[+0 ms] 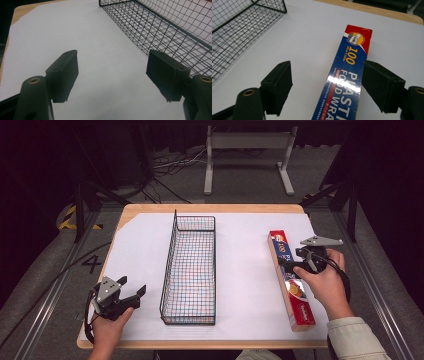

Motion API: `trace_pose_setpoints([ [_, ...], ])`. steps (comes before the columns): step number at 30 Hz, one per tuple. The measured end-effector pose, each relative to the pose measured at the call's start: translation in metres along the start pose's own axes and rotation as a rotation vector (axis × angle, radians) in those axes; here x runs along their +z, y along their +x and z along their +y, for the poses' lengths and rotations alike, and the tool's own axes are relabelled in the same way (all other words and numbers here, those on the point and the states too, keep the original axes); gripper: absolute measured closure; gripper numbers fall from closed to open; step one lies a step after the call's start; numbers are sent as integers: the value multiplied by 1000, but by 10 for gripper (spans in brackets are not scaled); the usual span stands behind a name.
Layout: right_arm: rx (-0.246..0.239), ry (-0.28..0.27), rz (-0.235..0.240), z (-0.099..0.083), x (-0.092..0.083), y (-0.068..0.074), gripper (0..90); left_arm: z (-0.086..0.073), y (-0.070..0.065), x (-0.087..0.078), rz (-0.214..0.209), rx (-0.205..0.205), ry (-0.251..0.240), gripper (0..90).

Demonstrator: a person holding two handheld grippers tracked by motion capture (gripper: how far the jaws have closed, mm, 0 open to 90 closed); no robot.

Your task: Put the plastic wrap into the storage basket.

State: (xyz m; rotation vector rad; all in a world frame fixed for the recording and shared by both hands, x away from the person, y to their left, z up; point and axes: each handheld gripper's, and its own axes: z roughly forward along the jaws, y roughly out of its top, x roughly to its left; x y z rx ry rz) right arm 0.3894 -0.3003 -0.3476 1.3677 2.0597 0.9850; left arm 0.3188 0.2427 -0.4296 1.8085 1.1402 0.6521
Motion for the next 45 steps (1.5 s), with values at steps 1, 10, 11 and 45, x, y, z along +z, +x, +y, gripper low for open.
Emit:
trace_pose_setpoints([
  [1, 7, 4, -3, 0, 2, 0, 243, 0, 0, 0, -2, -5, -1, 260],
  [10, 38, 102, -99, -13, 25, -4, 193, 0, 0, 0, -2, -3, 0, 260],
  [11, 37, 112, -110, -14, 27, -4, 190, 0, 0, 0, -1, -1, 0, 260],
  [45, 291, 476, -220, -24, 62, 2, 386, 0, -1, 2, 7, -3, 7, 266],
])
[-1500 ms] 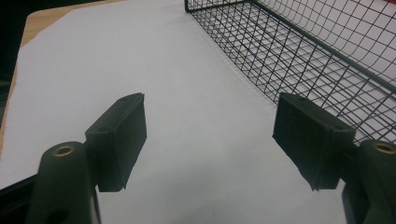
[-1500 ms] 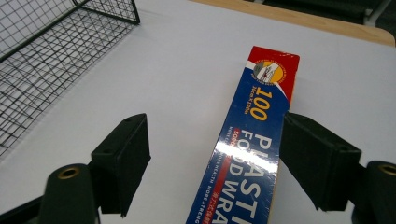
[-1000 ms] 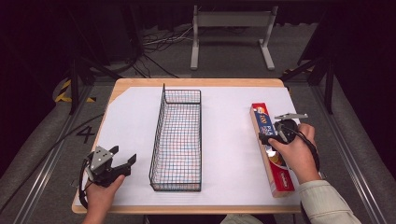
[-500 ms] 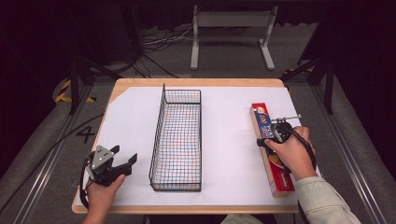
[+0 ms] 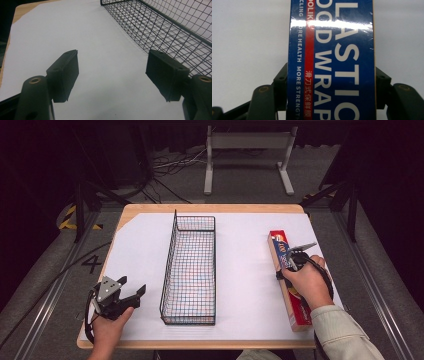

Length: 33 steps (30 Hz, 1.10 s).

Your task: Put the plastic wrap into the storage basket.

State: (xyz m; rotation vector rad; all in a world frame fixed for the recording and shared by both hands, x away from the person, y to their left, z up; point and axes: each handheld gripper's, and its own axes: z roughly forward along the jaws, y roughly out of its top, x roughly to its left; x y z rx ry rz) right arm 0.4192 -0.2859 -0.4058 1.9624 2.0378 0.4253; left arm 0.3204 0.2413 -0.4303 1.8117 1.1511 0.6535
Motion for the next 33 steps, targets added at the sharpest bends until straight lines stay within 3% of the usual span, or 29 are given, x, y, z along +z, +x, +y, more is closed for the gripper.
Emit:
trace_pose_setpoints([
  [3, 4, 10, -11, 1, -1, 1, 397, 0, 0, 0, -1, -2, -2, 266],
  [6, 43, 13, 17, 2, -3, 1, 401, 0, 0, 1, -1, 0, -2, 266],
  [14, 74, 0, 24, 7, -13, 4, 401, 1, 0, 1, 0, 1, -2, 267],
  [26, 77, -42, 44, 21, -46, 21, 400, 1, -1, -4, 2, -6, -17, 267],
  [33, 80, -58, 55, 26, -59, 23, 400, 1, 0, -2, 4, -3, -12, 267],
])
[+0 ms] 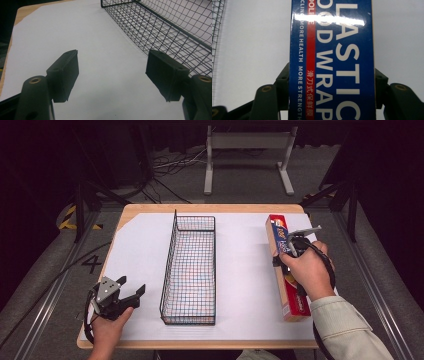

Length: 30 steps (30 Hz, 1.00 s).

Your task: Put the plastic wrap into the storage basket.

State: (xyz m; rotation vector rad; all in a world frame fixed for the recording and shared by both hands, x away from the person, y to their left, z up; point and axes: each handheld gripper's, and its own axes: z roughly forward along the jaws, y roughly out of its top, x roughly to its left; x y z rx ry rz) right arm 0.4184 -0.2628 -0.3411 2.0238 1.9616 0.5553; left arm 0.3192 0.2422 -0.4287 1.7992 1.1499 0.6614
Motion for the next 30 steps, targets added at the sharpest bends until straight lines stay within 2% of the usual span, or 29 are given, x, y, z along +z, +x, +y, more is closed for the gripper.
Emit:
trace_pose_setpoints([
  [8, 14, -13, -4, 4, -7, 11, 400, 1, -1, 3, -3, 6, 1, 268],
  [16, 24, -16, 19, 10, -10, 41, 400, 4, -1, 6, -3, 7, 2, 269],
  [23, 3, -38, 31, 15, -12, 68, 399, 4, -1, 8, -6, -2, 0, 269],
  [30, -1, -42, 54, 19, -13, 89, 399, 4, -1, 7, -2, -4, 2, 270],
])
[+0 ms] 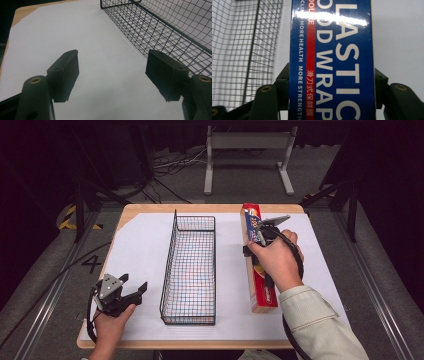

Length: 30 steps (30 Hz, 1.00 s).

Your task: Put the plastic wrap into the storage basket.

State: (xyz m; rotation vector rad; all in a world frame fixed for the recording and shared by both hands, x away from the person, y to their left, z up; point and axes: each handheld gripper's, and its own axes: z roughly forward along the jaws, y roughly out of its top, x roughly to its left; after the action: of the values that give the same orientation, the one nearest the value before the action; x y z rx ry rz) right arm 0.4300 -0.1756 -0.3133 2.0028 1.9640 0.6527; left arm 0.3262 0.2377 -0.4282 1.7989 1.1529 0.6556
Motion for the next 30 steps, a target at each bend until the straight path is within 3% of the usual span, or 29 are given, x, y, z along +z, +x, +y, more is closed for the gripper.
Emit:
trace_pose_setpoints([
  [6, 14, 2, 28, 3, 2, 16, 399, -1, 0, -1, 1, -4, -4, 269],
  [17, 2, 2, 38, 11, 3, 44, 399, -2, 1, -4, 6, -4, -6, 269],
  [30, 32, 13, 75, 18, 4, 81, 397, 0, 1, -2, 0, -8, -12, 268],
])
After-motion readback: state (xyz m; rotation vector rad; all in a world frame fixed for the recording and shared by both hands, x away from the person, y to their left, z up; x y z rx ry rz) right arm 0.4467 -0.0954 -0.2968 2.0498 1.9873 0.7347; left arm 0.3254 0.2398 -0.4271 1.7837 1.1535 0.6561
